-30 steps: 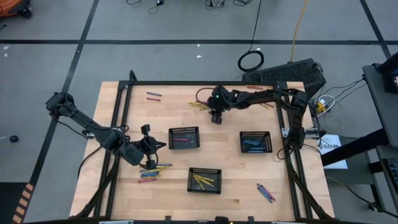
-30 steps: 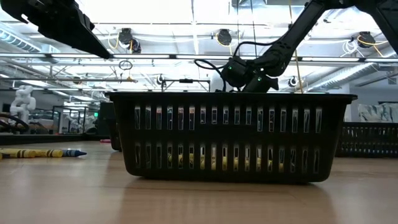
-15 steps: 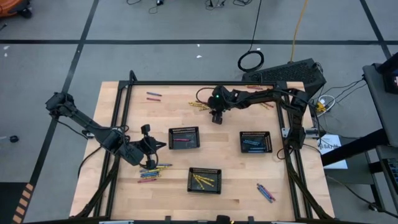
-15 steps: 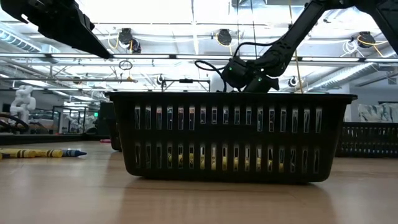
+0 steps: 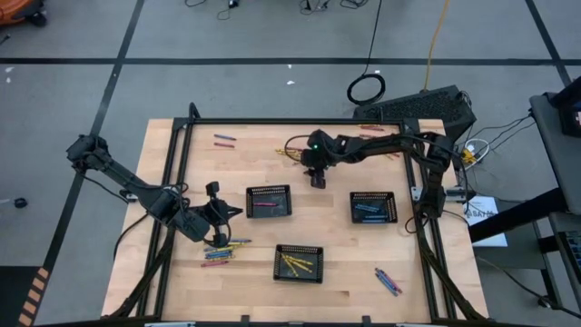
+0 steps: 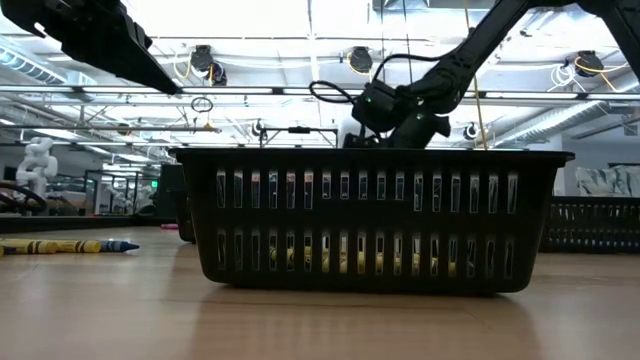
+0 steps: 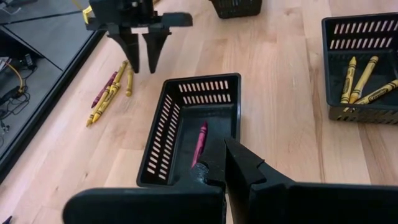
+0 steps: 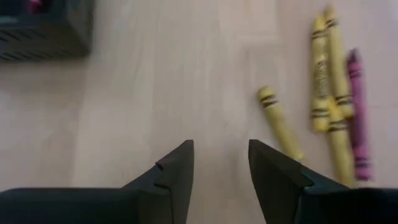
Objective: Sort crayons
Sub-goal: Put the yellow crayon into the bottom black bin
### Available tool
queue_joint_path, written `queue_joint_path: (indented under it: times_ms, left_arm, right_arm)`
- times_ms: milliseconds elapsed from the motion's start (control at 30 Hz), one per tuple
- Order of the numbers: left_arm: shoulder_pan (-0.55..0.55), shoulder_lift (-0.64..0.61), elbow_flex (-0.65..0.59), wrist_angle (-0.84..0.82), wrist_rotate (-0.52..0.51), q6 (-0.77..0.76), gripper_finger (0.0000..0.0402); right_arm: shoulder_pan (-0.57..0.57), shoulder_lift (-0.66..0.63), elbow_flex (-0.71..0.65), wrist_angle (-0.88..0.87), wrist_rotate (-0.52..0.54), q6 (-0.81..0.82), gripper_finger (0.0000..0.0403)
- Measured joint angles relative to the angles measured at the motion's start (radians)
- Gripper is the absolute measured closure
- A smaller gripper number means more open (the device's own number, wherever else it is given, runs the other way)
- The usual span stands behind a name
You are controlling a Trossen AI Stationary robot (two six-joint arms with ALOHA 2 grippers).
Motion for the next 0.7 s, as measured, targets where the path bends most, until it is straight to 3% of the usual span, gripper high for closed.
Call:
queue_joint_path:
  times_ms: [133,567,700]
  left_arm:
    - [0.0,0.0,0.0,0.0,0.0,0.0,0.04]
    - [0.0,0.0,0.0,0.0,0.0,0.0,0.04]
    - [0.0,0.0,0.0,0.001,0.0,0.0,0.04]
  right_arm:
    - [-0.01,0.007,0.0,0.005,0.098,-0.032,0.0261]
    - [-0.067,0.021,0.0,0.01,0.035,-0.029,0.0261]
    - [-0.067,0.026,0.0,0.007,-0.031,-0.03,0.0261]
